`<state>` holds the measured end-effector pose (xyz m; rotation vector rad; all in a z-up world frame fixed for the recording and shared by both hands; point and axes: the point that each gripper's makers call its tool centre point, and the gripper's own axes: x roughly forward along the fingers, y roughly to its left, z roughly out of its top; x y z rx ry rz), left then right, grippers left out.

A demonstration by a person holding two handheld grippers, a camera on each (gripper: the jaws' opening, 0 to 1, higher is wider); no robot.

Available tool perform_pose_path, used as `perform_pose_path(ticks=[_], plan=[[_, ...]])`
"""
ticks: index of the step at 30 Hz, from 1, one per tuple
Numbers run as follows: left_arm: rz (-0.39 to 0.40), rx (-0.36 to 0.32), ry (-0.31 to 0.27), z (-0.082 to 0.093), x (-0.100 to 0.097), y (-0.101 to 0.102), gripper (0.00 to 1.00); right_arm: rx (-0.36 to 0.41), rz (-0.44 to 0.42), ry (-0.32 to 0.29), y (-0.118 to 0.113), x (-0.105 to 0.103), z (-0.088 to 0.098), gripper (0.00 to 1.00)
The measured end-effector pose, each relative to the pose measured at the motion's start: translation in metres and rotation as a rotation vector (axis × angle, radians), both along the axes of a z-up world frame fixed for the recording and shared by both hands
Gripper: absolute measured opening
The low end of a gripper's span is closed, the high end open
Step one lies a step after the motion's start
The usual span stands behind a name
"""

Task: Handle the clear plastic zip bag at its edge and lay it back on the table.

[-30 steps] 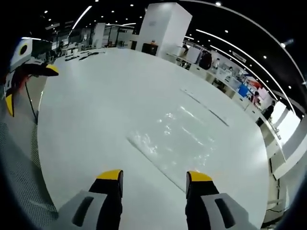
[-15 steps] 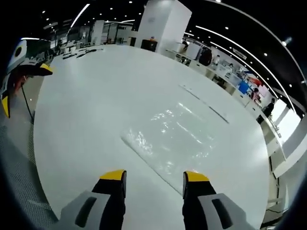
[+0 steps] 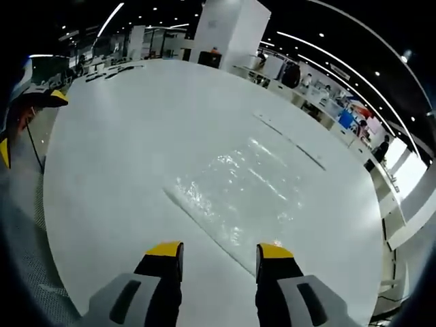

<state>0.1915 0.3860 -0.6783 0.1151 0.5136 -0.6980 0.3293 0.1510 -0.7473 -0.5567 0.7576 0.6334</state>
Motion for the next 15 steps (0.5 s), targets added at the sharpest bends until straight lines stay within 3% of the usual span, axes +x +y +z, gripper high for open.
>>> perform_pose_path(ticks=[15], plan=[[-0.001,0.01,0.017,-0.005,-0.002,0.001,0.93,0.021,-0.035,0.064,-0.006,0.005,-0.014,0.4]])
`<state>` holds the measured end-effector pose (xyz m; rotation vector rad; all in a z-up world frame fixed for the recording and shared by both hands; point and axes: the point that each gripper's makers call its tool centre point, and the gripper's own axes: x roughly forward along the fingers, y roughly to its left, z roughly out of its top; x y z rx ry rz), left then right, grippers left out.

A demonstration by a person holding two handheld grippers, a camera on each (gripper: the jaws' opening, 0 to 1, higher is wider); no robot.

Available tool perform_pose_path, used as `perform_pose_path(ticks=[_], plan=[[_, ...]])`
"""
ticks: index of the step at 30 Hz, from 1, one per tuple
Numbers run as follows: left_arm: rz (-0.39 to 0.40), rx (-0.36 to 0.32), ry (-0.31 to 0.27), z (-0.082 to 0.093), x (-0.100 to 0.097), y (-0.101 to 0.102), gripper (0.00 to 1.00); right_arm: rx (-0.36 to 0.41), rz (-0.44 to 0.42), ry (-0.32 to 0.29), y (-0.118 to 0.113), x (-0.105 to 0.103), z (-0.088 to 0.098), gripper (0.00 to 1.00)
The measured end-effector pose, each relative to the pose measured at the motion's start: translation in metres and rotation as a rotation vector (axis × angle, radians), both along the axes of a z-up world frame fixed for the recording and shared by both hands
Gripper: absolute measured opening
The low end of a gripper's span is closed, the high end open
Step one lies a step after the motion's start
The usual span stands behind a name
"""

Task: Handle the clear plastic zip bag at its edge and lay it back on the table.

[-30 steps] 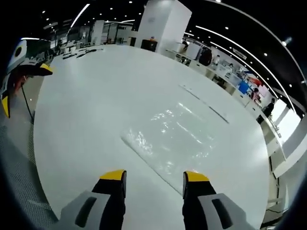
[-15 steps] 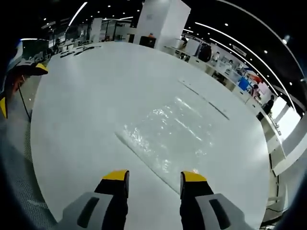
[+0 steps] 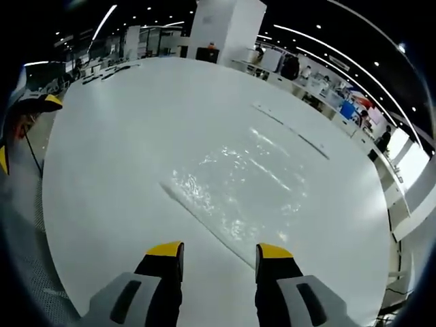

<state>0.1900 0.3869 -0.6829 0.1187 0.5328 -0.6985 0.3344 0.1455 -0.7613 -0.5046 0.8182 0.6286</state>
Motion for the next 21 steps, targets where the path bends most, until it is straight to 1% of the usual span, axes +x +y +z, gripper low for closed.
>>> perform_pose_path(ticks=[5,11,14,21], plan=[[-0.008,0.005,0.002,0.001,-0.002,0.0,0.93,0.023,-0.029,0.022,0.0,0.003,-0.001,0.38],[0.005,0.0,0.005,0.004,-0.001,0.001,0.93,0.045,-0.04,0.053,0.001,0.006,-0.01,0.36],[-0.01,0.028,-0.005,0.004,-0.001,0.001,0.92,0.06,-0.05,0.075,0.001,0.006,-0.015,0.35],[-0.007,0.015,0.0,0.007,0.001,0.0,0.92,0.066,-0.064,0.098,-0.001,0.006,-0.017,0.35]])
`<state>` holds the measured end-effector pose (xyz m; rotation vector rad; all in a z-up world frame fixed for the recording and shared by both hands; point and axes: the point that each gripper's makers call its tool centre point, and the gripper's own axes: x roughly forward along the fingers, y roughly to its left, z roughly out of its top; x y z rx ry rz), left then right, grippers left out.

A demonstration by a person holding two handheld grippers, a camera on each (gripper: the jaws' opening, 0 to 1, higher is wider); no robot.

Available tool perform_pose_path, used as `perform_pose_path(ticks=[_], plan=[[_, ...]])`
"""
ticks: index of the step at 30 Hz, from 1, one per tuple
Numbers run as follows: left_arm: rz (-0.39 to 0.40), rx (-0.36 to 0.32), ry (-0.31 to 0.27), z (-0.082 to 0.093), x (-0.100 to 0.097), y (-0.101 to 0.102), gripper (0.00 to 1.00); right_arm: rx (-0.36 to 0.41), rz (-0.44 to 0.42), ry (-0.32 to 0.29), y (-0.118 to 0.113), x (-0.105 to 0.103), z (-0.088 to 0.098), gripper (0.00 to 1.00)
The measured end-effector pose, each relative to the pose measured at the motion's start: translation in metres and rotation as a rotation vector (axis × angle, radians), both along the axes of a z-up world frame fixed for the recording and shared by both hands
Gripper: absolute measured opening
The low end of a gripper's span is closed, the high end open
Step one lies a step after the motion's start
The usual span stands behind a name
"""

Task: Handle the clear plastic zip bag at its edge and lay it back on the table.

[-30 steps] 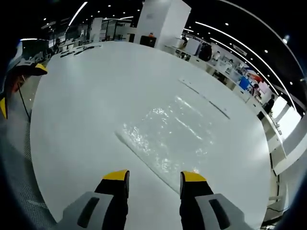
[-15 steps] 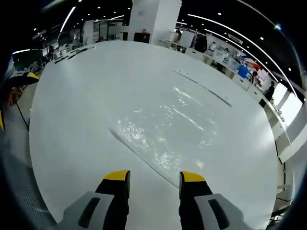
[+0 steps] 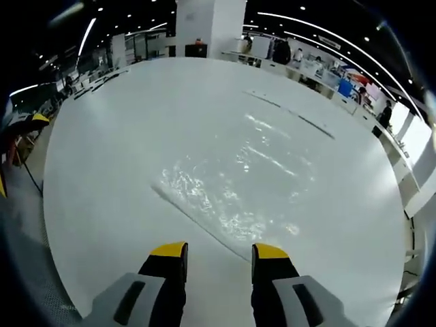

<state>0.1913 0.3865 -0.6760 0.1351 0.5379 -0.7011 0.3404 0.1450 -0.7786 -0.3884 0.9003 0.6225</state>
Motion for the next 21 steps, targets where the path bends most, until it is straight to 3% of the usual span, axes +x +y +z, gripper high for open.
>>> perform_pose_path(ticks=[10,13,21], plan=[[0.018,0.014,0.009,0.0,0.001,0.009,0.91,0.033,-0.056,0.045,0.0,0.002,-0.002,0.35],[0.021,0.023,0.007,0.0,0.001,0.012,0.9,0.026,-0.036,0.048,0.003,0.002,-0.001,0.34],[0.037,0.028,0.018,-0.005,0.0,0.016,0.89,0.045,-0.012,0.074,0.018,-0.001,-0.002,0.23]])
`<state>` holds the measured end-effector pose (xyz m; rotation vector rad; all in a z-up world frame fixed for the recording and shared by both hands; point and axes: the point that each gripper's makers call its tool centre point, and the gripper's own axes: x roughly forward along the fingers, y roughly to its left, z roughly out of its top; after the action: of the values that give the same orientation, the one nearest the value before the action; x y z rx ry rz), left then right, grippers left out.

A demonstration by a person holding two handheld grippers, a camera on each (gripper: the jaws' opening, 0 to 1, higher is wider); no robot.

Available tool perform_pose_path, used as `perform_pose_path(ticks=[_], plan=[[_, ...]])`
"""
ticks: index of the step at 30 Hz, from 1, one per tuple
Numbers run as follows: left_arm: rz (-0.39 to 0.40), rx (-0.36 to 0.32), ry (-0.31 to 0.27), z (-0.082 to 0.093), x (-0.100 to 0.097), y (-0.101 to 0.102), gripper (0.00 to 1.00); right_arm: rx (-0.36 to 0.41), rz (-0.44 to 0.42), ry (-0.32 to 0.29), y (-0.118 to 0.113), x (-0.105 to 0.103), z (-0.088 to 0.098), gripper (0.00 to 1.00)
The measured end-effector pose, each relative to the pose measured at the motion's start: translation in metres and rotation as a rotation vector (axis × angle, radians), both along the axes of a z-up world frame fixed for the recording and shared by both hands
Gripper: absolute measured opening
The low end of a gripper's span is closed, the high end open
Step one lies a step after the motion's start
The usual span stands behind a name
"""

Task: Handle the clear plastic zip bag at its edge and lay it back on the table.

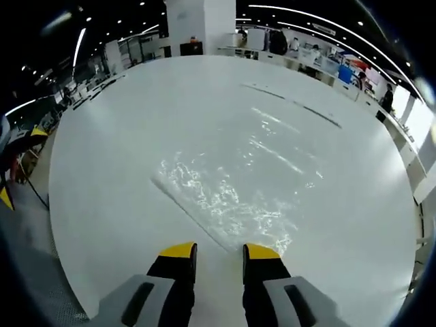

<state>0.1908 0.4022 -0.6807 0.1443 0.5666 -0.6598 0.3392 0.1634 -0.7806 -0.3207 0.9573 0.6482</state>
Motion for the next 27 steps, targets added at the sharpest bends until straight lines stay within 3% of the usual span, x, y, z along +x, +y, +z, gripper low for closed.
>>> perform_pose_path(ticks=[6,18,27], plan=[[0.004,-0.007,-0.005,0.003,0.0,-0.001,0.89,-0.006,0.003,-0.044,-0.001,0.009,0.006,0.21],[0.019,-0.013,-0.009,0.006,0.003,0.004,0.88,-0.052,0.058,-0.007,0.001,0.004,-0.001,0.19],[0.037,-0.031,-0.005,0.007,0.005,0.004,0.86,-0.118,0.157,0.024,0.007,-0.003,-0.002,0.08]])
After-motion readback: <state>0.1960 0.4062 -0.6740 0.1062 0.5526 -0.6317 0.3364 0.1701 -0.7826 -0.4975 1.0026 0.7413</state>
